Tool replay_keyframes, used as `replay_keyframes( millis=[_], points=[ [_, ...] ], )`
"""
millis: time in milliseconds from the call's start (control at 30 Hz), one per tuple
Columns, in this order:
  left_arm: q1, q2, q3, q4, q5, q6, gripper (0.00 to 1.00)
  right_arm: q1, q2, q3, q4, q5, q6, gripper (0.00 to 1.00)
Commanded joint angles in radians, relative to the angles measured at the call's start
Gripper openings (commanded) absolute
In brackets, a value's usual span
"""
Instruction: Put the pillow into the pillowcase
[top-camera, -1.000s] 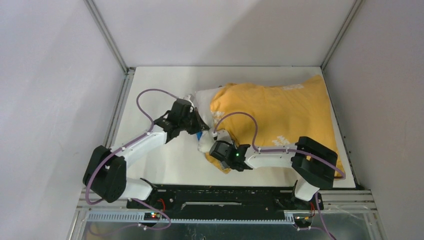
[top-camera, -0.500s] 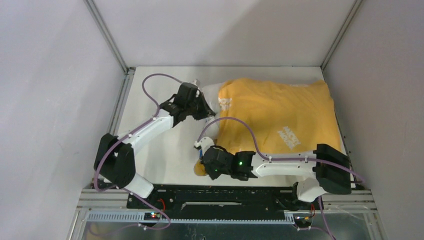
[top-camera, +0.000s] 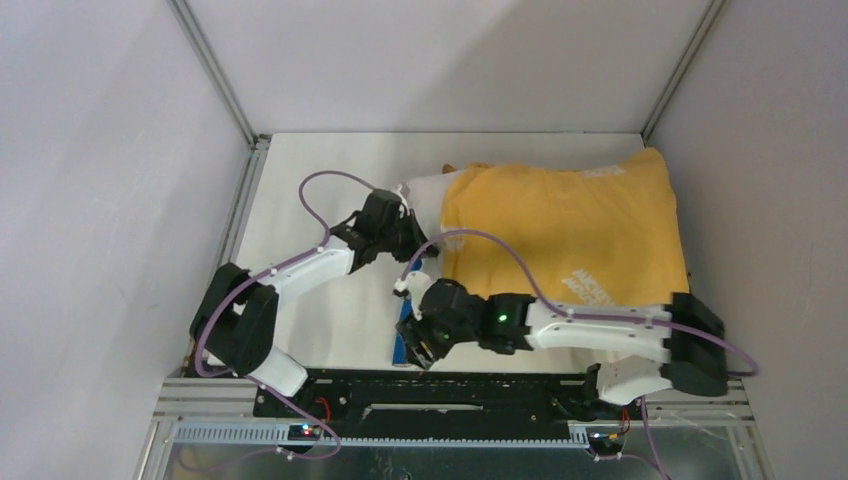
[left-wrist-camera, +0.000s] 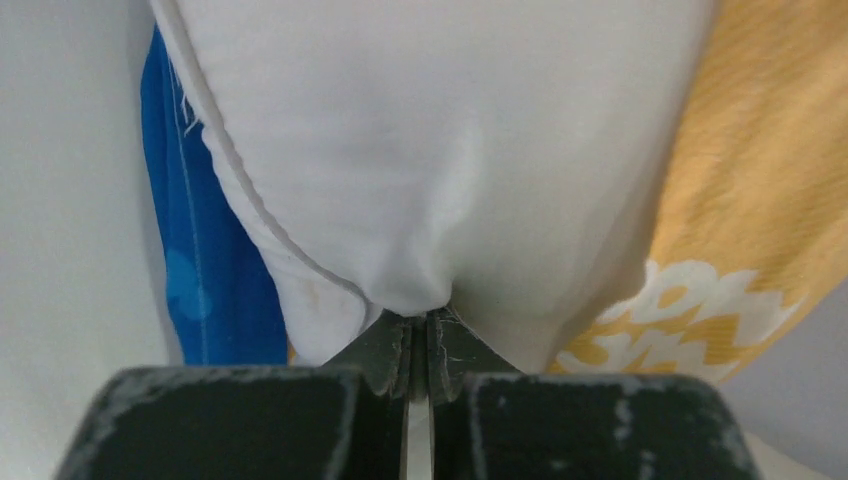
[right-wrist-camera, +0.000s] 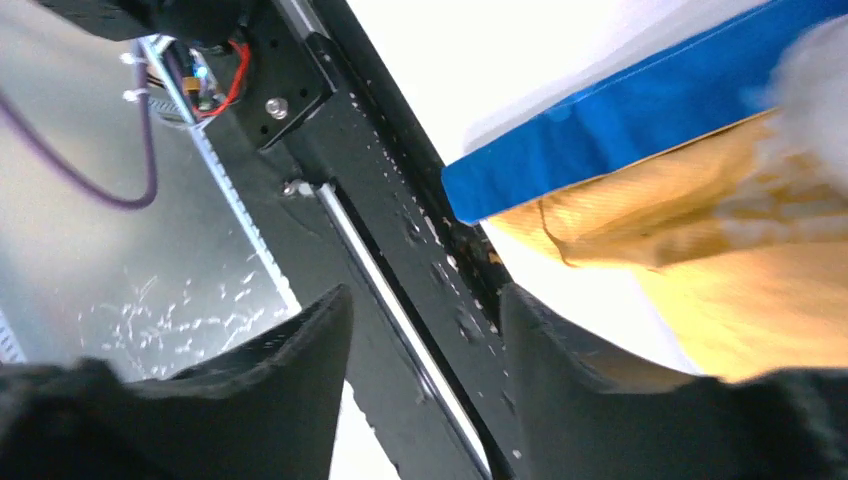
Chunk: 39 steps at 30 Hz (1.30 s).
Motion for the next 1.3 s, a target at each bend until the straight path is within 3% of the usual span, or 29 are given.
replay_keyframes(
  millis=[0,100,200,267,533,667,800,933,1100,1267],
  points=[
    [-0.042,-0.044,-0.171,0.155,0.072,-0.003,0.0,-0.099,-0.225,0.093,-0.139,-0.017,-0.047,0.64],
    [-0.123,-0.068,-0.255,0.259,0.068,-0.039,0.0,-0.29,-0.278,0.155,-0.179,-0.046,-0.054,0.67],
    [-0.198,-0.089,-0.304,0.303,0.033,-0.065,0.02,-0.453,-0.227,0.249,-0.212,-0.022,-0.068,0.69],
    [-0.226,-0.113,-0.333,0.325,0.015,-0.081,0.14,-0.498,-0.166,0.306,-0.211,0.036,-0.091,0.71],
    [-0.227,-0.284,-0.355,0.215,-0.068,-0.071,0.37,-0.597,0.147,0.466,-0.271,0.283,-0.189,0.7],
    [-0.193,-0.449,-0.343,0.087,-0.141,-0.061,0.44,-0.59,0.142,0.373,-0.265,0.291,-0.189,0.64],
    [-0.082,-0.538,-0.311,0.014,-0.169,-0.06,0.54,-0.542,0.066,0.238,-0.205,0.295,-0.196,0.49],
    [0.014,-0.456,-0.214,0.046,-0.155,-0.038,0.72,-0.506,0.006,0.116,-0.13,0.263,-0.189,0.36],
    [0.032,-0.262,-0.16,0.182,-0.185,-0.078,0.96,-0.454,-0.043,0.028,-0.1,0.251,-0.19,0.3],
    [0.02,-0.089,-0.154,0.303,-0.195,-0.11,0.99,-0.434,-0.101,0.0,-0.133,0.236,-0.221,0.29]
  ],
)
